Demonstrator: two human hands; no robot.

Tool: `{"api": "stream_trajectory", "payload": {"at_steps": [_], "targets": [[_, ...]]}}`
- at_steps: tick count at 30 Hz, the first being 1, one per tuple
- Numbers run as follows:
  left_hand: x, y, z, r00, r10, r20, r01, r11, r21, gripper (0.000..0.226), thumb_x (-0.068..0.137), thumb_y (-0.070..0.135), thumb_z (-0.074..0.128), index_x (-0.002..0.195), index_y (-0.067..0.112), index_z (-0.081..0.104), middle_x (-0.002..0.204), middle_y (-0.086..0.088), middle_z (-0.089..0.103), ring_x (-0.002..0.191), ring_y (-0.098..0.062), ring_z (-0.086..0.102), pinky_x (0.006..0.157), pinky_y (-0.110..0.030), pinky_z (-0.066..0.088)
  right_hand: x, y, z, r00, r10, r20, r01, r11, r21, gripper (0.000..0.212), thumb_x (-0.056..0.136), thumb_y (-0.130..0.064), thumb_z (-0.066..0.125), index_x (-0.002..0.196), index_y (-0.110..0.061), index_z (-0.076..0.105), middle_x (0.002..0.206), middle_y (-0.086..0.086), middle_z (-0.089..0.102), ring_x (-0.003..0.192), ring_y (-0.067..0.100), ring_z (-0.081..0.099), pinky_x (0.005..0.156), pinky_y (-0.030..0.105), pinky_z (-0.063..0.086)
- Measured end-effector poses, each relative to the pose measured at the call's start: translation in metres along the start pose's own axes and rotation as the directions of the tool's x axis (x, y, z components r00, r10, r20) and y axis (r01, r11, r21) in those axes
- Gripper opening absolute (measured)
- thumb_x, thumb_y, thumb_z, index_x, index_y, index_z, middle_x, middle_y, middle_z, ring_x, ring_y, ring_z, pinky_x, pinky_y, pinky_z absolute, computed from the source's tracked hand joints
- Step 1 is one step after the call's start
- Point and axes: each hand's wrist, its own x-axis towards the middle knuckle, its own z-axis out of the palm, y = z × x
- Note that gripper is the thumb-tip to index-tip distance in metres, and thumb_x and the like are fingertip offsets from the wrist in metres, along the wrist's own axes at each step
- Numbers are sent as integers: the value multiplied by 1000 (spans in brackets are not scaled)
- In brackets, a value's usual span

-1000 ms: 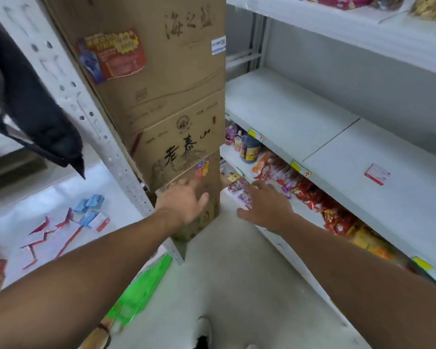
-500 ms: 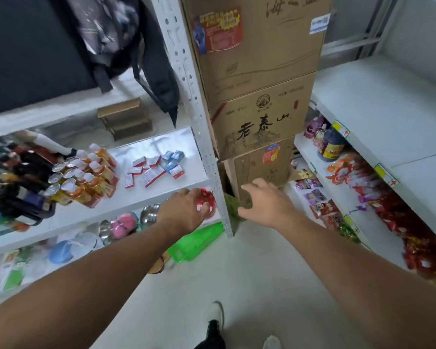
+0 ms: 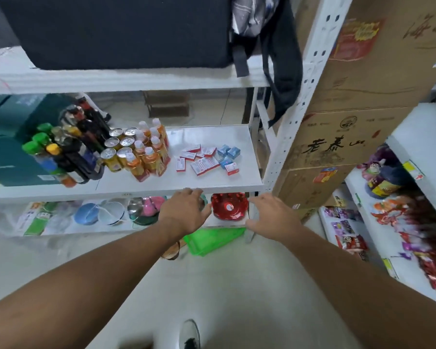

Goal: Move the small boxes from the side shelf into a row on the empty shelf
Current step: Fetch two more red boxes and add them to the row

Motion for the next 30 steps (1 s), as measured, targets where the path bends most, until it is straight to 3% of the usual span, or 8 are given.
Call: {"api": "stream_trajectory", "payload": {"at_steps": [8,15,18,25,30], "targets": [[41,-79,-10,999,13,44,-14,1000,15,63,105,63,40,155,26,45,149,-7,56,134,-32,54,100,-51,54,50,-68,22,1000,8,-3,-8,1000,-27,73,83,-59,67,148,-28,55,137,-1,57,130,24,55,106,45,52],[74,-92,-7,996,9,89,-11,1000,28,60,105,63,43,154,28,45,150,-5,55,135,-31,54,98,-51,55,87,-70,25,1000,18,19,-17,999,-48,78,75,-66,60,144,-29,57,129,1,60,123,25,59,101,50,56],[92,-89,-4,994,-13,109,8,999,44,61,105,64,45,155,29,44,150,-5,55,134,-30,54,98,-51,54,111,-67,24,999,-25,35,27,998,-55,74,77,-65,67,140,-27,58,121,0,60,113,25,63,95,47,60],[137,-84,4,982,-152,114,147,988,52,62,106,62,46,158,28,43,153,-6,55,136,-30,55,96,-49,55,184,-60,29,981,-148,124,151,988,-21,77,86,-57,70,155,-30,47,147,1,52,131,27,54,104,50,54],[162,-81,5,966,-241,90,237,970,53,62,105,58,50,158,27,42,152,-6,55,135,-31,56,95,-49,55,234,-64,31,957,-244,155,256,964,-64,77,87,-52,72,156,-31,46,152,2,50,134,28,54,100,48,54]]}}
